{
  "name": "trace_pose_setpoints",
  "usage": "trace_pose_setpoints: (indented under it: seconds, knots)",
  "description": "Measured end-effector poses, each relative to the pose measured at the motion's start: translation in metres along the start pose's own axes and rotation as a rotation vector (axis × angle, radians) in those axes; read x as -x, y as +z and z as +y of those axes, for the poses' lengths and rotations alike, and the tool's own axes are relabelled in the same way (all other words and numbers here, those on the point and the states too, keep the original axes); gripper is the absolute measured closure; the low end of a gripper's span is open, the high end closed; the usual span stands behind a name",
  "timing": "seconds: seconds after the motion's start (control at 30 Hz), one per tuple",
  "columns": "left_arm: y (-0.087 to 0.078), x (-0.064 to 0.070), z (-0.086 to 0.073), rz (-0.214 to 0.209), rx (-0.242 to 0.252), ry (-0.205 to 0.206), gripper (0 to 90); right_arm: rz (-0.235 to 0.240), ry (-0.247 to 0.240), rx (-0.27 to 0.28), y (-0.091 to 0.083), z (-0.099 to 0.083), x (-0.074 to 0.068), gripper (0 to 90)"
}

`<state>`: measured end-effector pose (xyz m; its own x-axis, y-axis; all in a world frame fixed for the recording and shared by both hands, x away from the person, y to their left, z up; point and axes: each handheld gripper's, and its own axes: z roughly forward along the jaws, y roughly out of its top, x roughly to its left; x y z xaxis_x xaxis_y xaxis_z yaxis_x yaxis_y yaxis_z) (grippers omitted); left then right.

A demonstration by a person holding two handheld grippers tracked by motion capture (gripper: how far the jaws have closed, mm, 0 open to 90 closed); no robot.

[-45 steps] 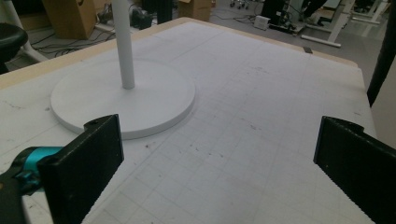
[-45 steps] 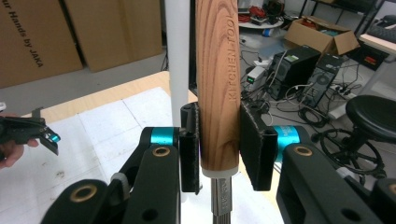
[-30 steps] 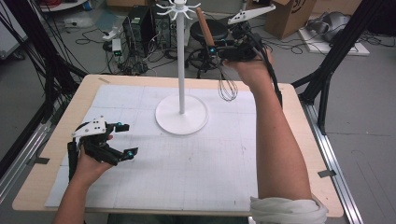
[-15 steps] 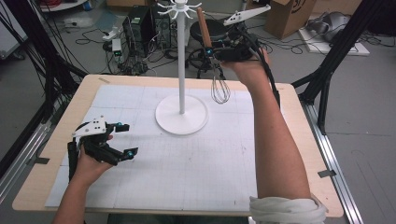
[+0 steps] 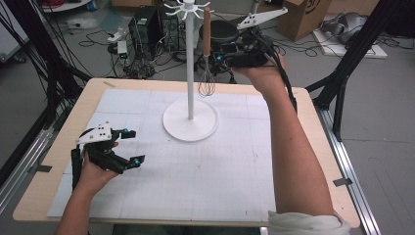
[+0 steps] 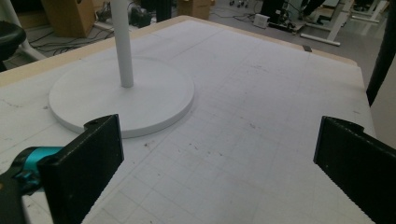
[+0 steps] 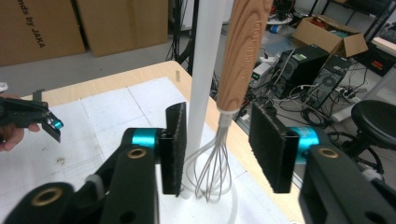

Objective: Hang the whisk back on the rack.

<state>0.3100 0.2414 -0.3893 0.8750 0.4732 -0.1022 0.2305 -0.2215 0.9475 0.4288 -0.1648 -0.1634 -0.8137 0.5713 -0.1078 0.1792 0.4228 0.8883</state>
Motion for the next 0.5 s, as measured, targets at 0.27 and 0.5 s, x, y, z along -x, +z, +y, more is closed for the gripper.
trace_pose_setpoints:
  seconds: [0.27,0.5]
  knots:
    - [0.001,0.000,0.000,-0.003,-0.002,0.000,2.1,0.021,-0.003,0.006,-0.007,-0.017,-0.002,50.1]
    - [0.001,0.001,0.000,-0.006,-0.007,0.003,2.1,0.043,-0.005,0.024,-0.014,-0.030,-0.006,43.8]
